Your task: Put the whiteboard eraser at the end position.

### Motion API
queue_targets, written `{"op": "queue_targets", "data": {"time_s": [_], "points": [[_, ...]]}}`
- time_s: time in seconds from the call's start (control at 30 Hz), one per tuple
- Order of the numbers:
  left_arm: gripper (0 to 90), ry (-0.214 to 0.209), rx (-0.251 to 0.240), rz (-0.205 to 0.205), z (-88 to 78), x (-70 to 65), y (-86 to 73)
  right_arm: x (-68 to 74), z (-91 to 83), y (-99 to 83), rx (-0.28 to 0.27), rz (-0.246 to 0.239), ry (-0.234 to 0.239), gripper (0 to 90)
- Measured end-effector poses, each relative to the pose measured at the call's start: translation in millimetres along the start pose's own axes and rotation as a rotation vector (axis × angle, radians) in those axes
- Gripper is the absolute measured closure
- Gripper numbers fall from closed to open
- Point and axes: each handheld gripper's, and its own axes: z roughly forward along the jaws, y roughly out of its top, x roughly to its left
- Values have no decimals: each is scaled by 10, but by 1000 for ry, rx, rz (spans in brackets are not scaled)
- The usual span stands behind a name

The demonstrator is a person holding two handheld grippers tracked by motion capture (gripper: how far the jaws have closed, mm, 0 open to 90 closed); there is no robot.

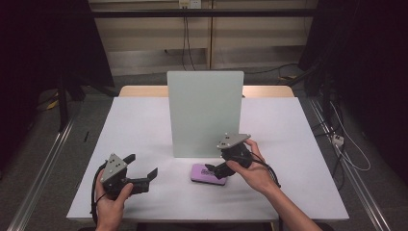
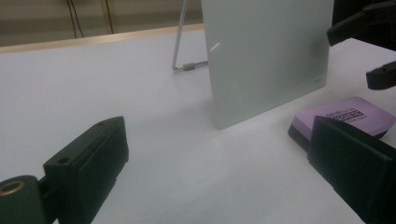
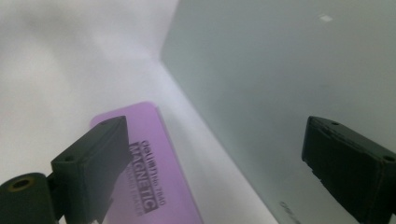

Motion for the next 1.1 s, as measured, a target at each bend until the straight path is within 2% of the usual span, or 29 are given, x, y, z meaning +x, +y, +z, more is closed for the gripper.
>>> {"op": "queue_targets", "data": {"time_s": [0.03,0.1,0.17,0.27,0.33,0.43,0.5,0.63,1.1], "points": [[51,1,1,1,1,4,-1,-11,-30,-36,-14,30,-22,80],[52,5,2,-1,4,9,-2,-35,-57,-98,-25,70,-14,79],[52,7,2,-11,17,2,3,-55,-81,-175,-28,94,-34,80],[52,-1,10,4,29,-10,5,-88,-130,-270,-38,137,-42,83],[52,-6,10,4,32,-9,6,-112,-188,-322,-51,159,-78,86],[51,2,5,4,22,-1,4,-163,-303,-398,-79,174,-111,101],[51,8,0,9,19,-3,9,-202,-388,-459,-101,207,-129,108],[51,8,3,3,19,2,9,-233,-508,-564,-121,238,-163,100],[51,15,29,9,37,-5,-2,-361,-810,-912,-122,348,-258,96]]}}
